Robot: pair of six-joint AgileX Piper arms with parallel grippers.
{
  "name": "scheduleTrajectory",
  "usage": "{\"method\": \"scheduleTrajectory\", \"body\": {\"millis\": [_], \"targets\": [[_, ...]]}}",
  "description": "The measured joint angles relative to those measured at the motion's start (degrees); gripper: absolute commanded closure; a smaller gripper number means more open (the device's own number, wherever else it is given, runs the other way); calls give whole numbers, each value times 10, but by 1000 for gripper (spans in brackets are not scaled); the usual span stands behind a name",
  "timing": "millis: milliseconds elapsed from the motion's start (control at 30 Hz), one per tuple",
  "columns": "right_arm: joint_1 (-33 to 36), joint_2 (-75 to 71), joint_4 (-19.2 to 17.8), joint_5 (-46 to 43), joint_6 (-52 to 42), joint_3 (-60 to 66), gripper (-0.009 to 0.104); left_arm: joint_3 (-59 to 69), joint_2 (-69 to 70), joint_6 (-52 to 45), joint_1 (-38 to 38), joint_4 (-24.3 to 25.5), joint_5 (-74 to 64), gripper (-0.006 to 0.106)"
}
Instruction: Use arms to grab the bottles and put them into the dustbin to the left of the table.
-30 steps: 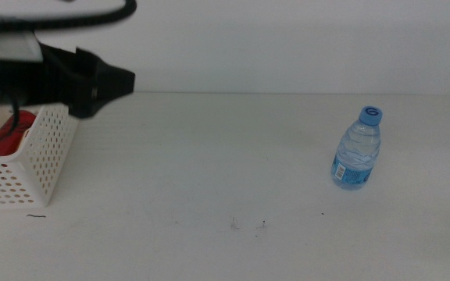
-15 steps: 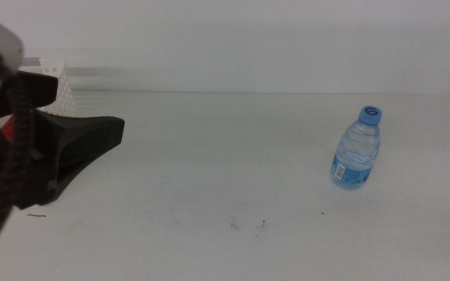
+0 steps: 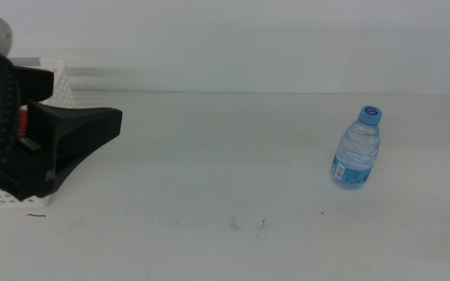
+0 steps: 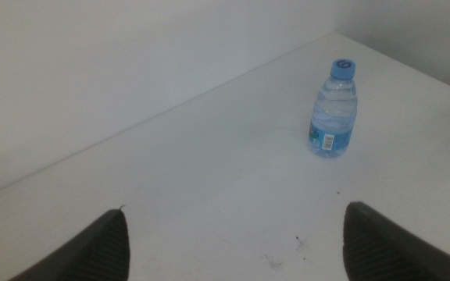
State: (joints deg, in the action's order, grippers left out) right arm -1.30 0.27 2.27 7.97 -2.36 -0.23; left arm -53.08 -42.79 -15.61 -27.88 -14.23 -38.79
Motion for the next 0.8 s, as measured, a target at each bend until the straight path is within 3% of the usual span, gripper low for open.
{"method": "scheduleTrajectory", "body": {"millis": [433,800], "targets": [[0,0,0,0,1,0,2,0,-16,67,5,17,5,7],[0,0,0,0,2,0,2,-7,-59,67,10,19,12,7]]}}
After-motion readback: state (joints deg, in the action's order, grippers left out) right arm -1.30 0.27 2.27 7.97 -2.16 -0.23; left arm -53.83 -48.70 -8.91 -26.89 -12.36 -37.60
